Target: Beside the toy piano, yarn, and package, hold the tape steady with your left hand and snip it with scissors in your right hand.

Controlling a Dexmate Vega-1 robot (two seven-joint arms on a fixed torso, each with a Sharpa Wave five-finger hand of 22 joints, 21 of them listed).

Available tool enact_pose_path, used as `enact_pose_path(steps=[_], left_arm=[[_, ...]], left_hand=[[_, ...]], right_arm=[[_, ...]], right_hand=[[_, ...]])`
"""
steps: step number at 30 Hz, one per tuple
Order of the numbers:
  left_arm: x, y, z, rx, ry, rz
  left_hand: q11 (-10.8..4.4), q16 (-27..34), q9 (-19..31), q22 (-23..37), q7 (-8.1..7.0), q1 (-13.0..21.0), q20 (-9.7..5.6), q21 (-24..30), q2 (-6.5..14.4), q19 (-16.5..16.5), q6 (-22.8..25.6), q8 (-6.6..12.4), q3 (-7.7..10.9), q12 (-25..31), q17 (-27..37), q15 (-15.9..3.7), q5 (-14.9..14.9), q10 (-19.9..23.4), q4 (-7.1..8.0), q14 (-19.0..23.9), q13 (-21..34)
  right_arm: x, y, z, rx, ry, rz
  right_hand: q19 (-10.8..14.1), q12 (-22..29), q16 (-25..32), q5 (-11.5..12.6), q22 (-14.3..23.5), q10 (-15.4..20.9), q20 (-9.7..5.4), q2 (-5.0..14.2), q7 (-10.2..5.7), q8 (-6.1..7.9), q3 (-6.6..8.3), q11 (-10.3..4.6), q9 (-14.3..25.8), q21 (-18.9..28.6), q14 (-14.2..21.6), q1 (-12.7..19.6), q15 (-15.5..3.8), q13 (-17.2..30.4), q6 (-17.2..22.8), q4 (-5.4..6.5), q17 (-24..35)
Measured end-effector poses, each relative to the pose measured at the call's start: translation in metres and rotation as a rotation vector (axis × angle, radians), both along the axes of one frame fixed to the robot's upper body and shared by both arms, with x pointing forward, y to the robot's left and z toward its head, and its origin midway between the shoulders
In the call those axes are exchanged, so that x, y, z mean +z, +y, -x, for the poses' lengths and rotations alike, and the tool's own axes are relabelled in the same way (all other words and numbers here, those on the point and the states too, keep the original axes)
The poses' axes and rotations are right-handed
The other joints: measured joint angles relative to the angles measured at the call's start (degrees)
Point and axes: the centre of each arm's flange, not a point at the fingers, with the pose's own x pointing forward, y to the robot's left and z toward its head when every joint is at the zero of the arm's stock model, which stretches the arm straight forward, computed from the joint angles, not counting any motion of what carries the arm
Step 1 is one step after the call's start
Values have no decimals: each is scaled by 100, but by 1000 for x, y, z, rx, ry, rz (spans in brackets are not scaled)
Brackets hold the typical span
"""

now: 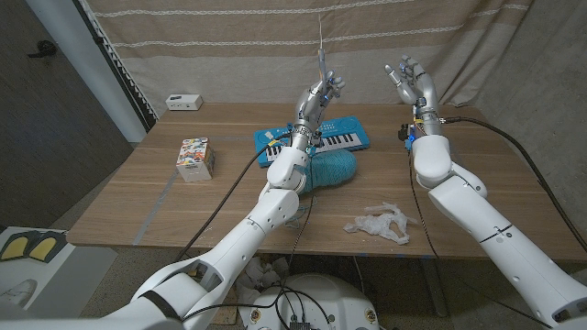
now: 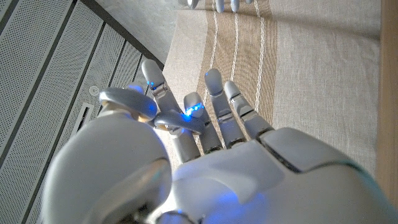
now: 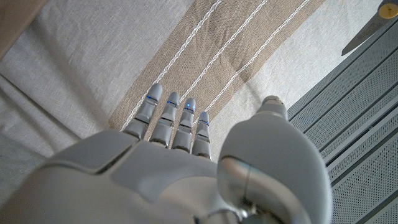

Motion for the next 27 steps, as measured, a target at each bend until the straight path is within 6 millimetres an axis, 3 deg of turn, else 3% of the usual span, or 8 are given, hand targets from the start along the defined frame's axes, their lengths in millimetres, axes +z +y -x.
enact_pose_path(steps=[9,16,27], left_arm=[[-1,-2,0,-77,24,12],[0,-4,2,-124,33,23],[-2,-6,2,-160,55,21]], left_hand=[[-107,0,0,0,-40,-146,-9,0,-146,-9,-38,-52,-87,-44,-13,0,67,122,87,0,-4],[-229,0,27,-1,1,-509,-9,0,-283,-8,29,-98,-318,-45,-10,0,174,245,251,0,-6],[-330,28,27,-68,10,-1314,-8,-33,-344,-8,80,-302,-963,-44,-12,0,466,368,497,0,17]], right_arm=[[-1,2,2,-1,1,2],[-2,2,2,-9,4,2],[-2,2,3,-12,1,-1]], right_hand=[[32,0,0,0,0,0,-32,-2,0,0,0,1,0,-23,0,-47,0,0,0,0,0],[31,0,0,0,0,0,-32,-11,0,0,0,1,0,-23,0,-55,0,0,0,0,1],[31,0,0,-34,0,-1,-32,14,0,0,0,-1,1,-63,0,-75,0,0,0,0,0]])
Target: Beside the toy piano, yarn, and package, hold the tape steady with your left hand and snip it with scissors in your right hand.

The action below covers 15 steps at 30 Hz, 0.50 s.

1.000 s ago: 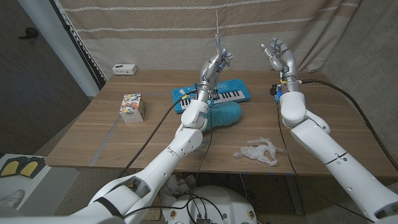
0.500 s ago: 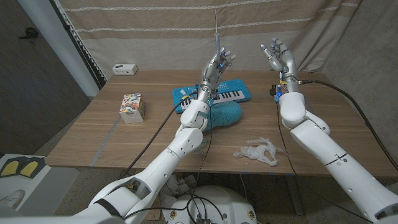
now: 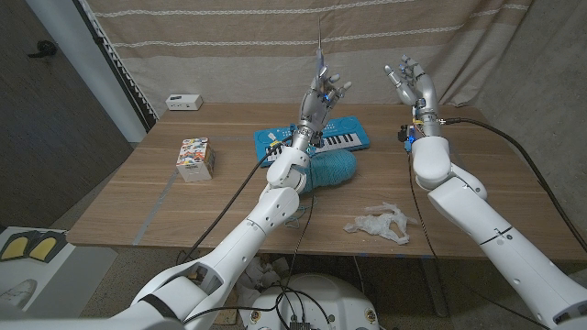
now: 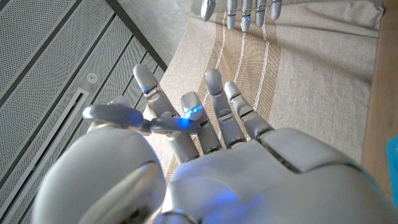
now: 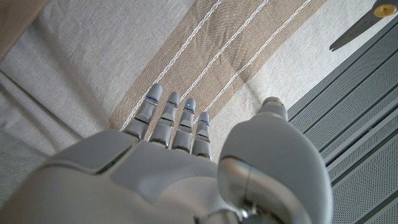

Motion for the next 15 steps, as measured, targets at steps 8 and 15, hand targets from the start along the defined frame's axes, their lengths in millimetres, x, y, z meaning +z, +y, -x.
enact_pose_path(steps=[8,15], left_arm=[[-2,-1,-2,-7,17,-13],[-4,-1,-4,-7,28,-33]], left_hand=[[6,45,0,-53,25,-422,0,-100,-19,0,-27,-127,-405,-3,-22,0,38,11,141,0,-17],[4,84,-1,-78,24,-505,21,-122,-40,22,-28,-175,-530,-4,-12,0,38,13,172,0,-17]], right_arm=[[0,1,-1,-3,-2,1],[0,2,-1,-2,-4,3]], right_hand=[[5,0,0,0,0,-20,5,0,0,0,0,-19,0,-21,0,0,0,0,0,0,0],[20,0,0,0,0,-19,21,-23,0,0,0,-19,0,-43,0,-23,0,0,0,0,0]])
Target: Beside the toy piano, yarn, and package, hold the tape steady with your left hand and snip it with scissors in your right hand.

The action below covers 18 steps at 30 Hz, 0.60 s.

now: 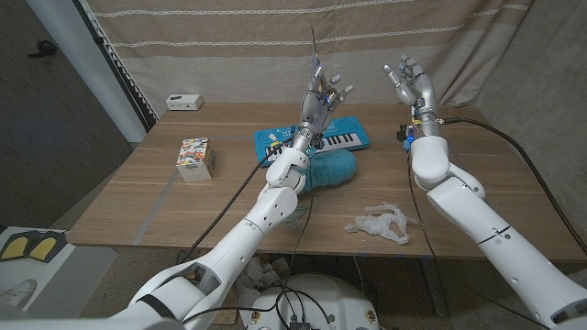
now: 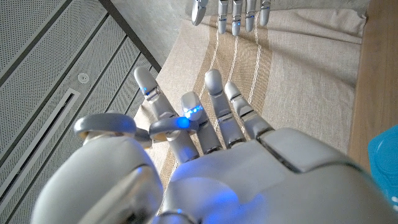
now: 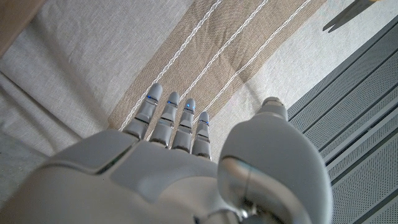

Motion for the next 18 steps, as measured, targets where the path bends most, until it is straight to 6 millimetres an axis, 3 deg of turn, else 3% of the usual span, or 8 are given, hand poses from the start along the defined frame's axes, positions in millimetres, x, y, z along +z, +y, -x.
enact_pose_path(steps=[6,12,18], left_arm=[[-2,1,-1,17,11,-26],[-3,2,-4,43,18,-52],[-4,2,-8,66,24,-79]], left_hand=[[25,135,0,-24,-12,-8,-21,0,-8,126,-12,-104,-139,-1,32,-14,0,40,-21,142,13],[84,396,0,-81,-279,-7,-34,-22,-8,239,-319,-372,-400,-1,81,-31,0,100,-91,278,17],[66,488,29,-81,-380,-7,-12,-48,-7,279,-442,-479,-532,-17,81,-31,0,118,-134,277,0]], right_arm=[[0,1,0,2,-3,0],[0,3,0,2,-7,2],[1,3,1,-2,-12,5]], right_hand=[[1,0,0,0,0,0,-1,5,0,0,0,0,0,-22,0,-4,0,0,0,0,-27],[33,0,0,-22,0,20,-31,31,0,0,-15,-62,0,-22,0,-29,0,0,0,-15,-30],[52,0,0,-22,0,20,-12,13,0,0,-48,-62,0,-66,2,-47,-2,0,0,1,-29]])
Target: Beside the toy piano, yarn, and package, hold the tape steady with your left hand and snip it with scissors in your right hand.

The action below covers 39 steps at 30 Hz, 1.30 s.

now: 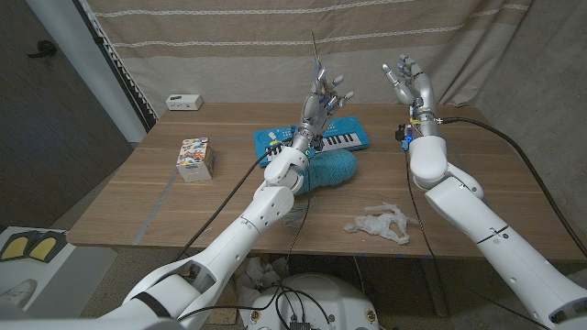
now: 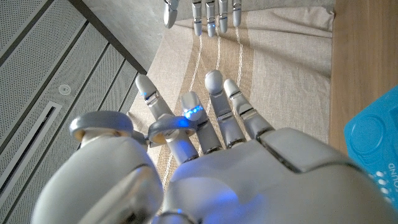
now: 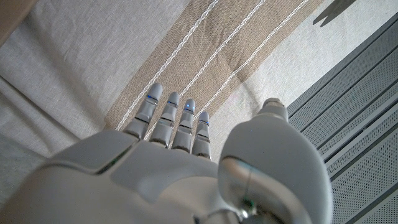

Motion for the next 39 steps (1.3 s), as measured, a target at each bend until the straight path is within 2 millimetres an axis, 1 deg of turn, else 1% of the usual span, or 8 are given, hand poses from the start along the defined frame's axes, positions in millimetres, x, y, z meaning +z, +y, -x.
enact_pose_path(steps=[5,12,16,20,25,32,38,39], left_arm=[[-2,0,-5,28,4,-29],[-5,0,-13,59,16,-60],[-7,0,-16,71,24,-72],[-9,-1,-19,83,29,-86],[-11,-2,-22,106,23,-110],[-12,-1,-25,141,1,-140],[-12,0,-25,159,-14,-160],[-11,1,-26,163,-17,-166]], left_hand=[[0,44,0,-26,-19,0,20,-18,1,20,-19,-30,-69,-1,0,0,-26,0,9,0,0],[0,111,0,-26,-17,-14,41,-18,16,40,-21,-30,-164,-2,0,0,-122,0,102,0,17],[0,177,-1,-26,0,-15,72,-18,15,71,-13,-30,-205,-2,-1,0,-173,0,143,0,16],[0,230,-1,-53,3,-85,72,-63,22,71,-11,-30,-276,-6,-1,0,-241,0,214,0,16],[-32,294,25,-79,3,-315,113,-107,31,111,-14,-30,-491,7,-43,14,-539,-30,429,-56,16],[-33,360,12,-106,24,-523,144,-108,11,347,5,-30,-496,7,-137,2,-999,-30,434,-104,16],[-33,360,9,-106,65,-725,236,-108,-14,460,45,-30,-497,7,-161,22,-1313,-30,435,-83,16],[-33,360,9,-106,115,-755,236,-108,-1,460,-4,-30,-579,7,-173,22,-1354,-29,517,-83,16]], right_arm=[[1,1,1,-4,-6,3],[3,2,2,-11,-15,8],[4,3,3,-17,-20,10],[5,3,4,-22,-26,11],[5,4,5,-19,-29,10],[5,6,8,-29,-37,14],[5,8,10,-29,-41,15],[5,8,11,-29,-42,15]], right_hand=[[0,0,0,0,0,0,0,-14,21,0,0,0,0,0,10,-38,-9,-13,-43,0,0],[0,0,0,-22,0,0,0,-36,21,0,-33,1,0,-34,10,-83,-9,-13,-42,33,1],[22,0,0,-22,0,-32,23,-100,21,0,-67,-31,0,-44,22,-147,3,-13,-42,38,1],[31,0,0,-22,0,-32,31,-79,21,0,-104,-31,0,-44,63,-200,-17,-12,-42,55,1],[31,0,0,-43,0,-32,31,-128,21,0,-128,-31,0,-90,62,-249,-17,-12,-42,79,1],[62,0,0,-43,0,-31,62,-133,20,0,-151,-30,0,-101,62,-330,-17,-12,-42,102,1],[61,0,0,-43,0,-31,62,-139,52,0,-171,-30,0,-133,62,-382,-17,-12,-74,116,1],[61,0,0,-43,0,-31,62,-163,52,0,-178,-30,0,-133,61,-406,-17,-12,-74,123,1]])
